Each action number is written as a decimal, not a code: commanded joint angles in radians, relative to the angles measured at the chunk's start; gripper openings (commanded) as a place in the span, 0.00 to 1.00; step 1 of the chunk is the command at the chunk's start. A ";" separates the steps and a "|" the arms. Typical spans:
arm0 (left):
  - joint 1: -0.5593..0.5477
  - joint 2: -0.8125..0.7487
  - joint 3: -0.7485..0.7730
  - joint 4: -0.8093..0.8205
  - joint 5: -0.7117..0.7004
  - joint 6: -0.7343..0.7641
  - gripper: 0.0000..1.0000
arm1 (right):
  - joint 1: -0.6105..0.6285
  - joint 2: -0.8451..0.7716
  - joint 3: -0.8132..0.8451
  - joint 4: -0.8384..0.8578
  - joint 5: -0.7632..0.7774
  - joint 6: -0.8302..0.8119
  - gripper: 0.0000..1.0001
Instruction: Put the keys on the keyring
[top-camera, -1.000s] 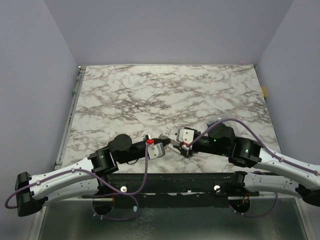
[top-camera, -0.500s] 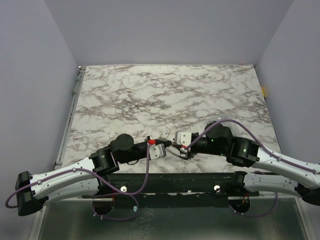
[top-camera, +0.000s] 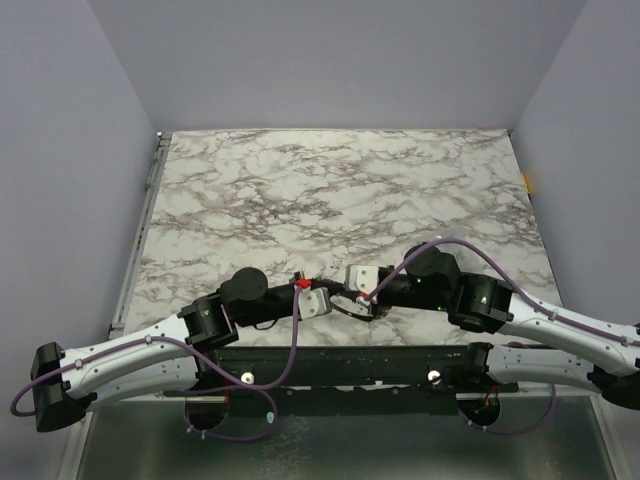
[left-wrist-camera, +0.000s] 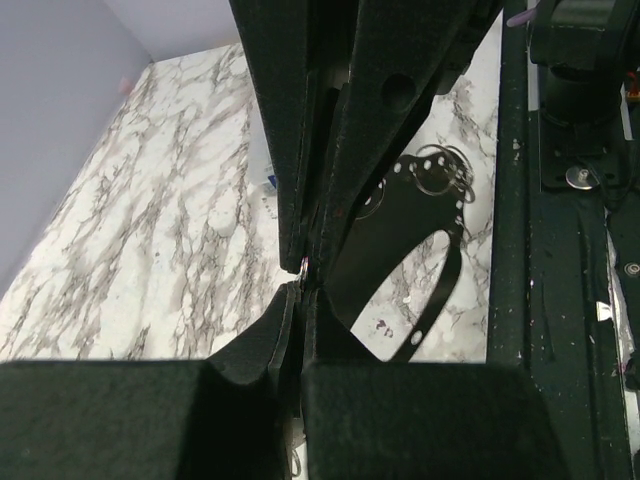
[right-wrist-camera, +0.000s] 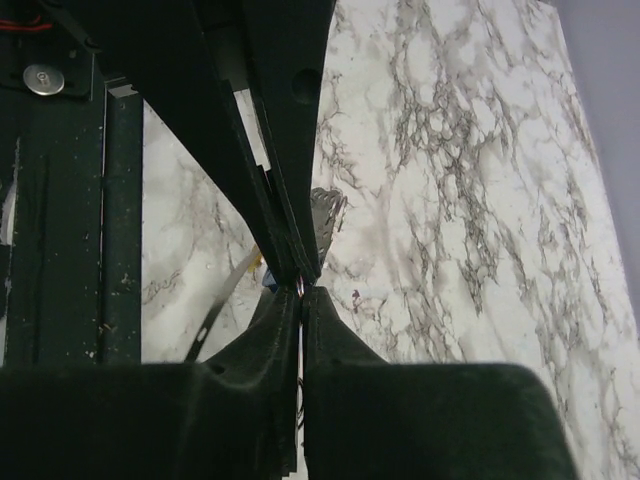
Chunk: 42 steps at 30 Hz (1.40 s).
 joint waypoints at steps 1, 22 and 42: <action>-0.005 -0.026 0.001 0.057 0.055 -0.007 0.00 | 0.002 0.013 -0.020 0.039 -0.001 -0.014 0.02; -0.005 -0.092 -0.018 0.075 0.009 -0.014 0.47 | 0.002 -0.243 -0.218 0.377 0.038 0.001 0.01; -0.003 -0.122 -0.078 0.231 0.084 -0.064 0.20 | 0.002 -0.253 -0.292 0.682 -0.158 0.195 0.01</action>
